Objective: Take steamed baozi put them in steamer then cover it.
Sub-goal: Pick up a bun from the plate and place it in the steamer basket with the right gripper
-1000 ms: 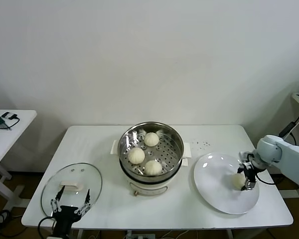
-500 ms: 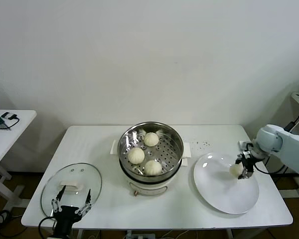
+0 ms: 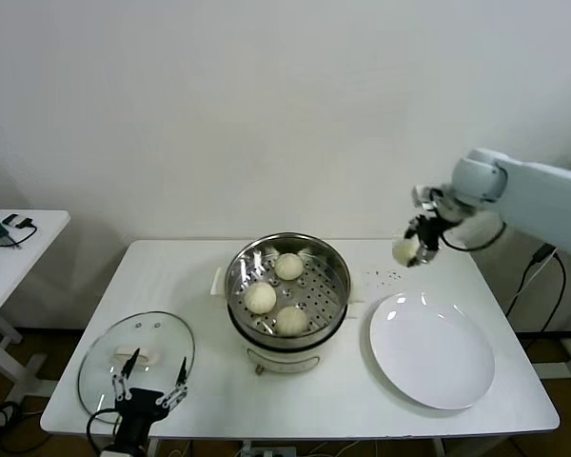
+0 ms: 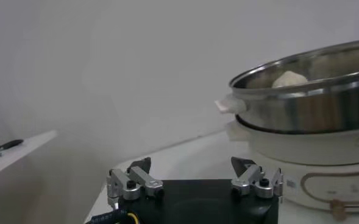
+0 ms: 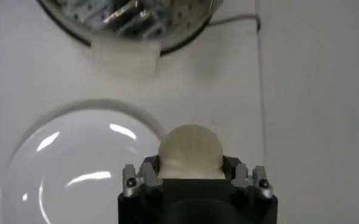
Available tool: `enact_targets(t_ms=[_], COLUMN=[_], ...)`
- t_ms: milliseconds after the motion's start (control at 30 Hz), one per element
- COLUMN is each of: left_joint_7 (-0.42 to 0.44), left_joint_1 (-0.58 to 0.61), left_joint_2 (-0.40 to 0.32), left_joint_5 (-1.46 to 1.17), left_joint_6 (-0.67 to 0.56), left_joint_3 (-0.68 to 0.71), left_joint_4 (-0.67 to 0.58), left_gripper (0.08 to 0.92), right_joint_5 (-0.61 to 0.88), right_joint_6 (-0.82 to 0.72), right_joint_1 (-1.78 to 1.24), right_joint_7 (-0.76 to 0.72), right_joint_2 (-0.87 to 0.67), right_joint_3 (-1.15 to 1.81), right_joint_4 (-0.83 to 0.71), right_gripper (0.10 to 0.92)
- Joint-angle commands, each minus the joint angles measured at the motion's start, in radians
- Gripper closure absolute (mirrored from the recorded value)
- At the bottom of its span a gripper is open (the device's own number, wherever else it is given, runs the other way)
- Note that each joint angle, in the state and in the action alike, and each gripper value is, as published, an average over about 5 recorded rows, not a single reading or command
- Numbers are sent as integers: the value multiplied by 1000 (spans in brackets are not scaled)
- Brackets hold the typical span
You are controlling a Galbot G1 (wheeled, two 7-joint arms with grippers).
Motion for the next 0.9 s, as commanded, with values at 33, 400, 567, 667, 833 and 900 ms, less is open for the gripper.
enact_targets(t_ms=[33, 400, 567, 667, 833, 900], left_joint_7=[0, 1, 1, 1, 1, 1], left_joint_1=[-2, -19, -27, -29, -33, -34], left_joint_2=[6, 19, 20, 19, 18, 18], left_joint_5=[2, -5, -11, -17, -22, -22], left_joint_6=[-4, 4, 5, 5, 6, 6], left_joint_3=[26, 28, 21, 18, 16, 14], left_joint_4=[-2, -9, 1, 6, 12, 16], left_gripper=[177, 177, 177, 177, 177, 177], right_joint_5=[299, 319, 293, 273, 243, 236], right_joint_6=[-114, -190, -193, -191, -187, -184], right_joint_1=[193, 33, -45, -83, -133, -139], right_joint_7=[87, 192, 211, 212, 208, 203], right_joint_2=[225, 298, 317, 331, 346, 346], right_joint_3=[-153, -126, -121, -115, -100, -100], right_joint_4=[77, 135, 113, 86, 43, 39], right_gripper=[364, 364, 364, 364, 364, 364])
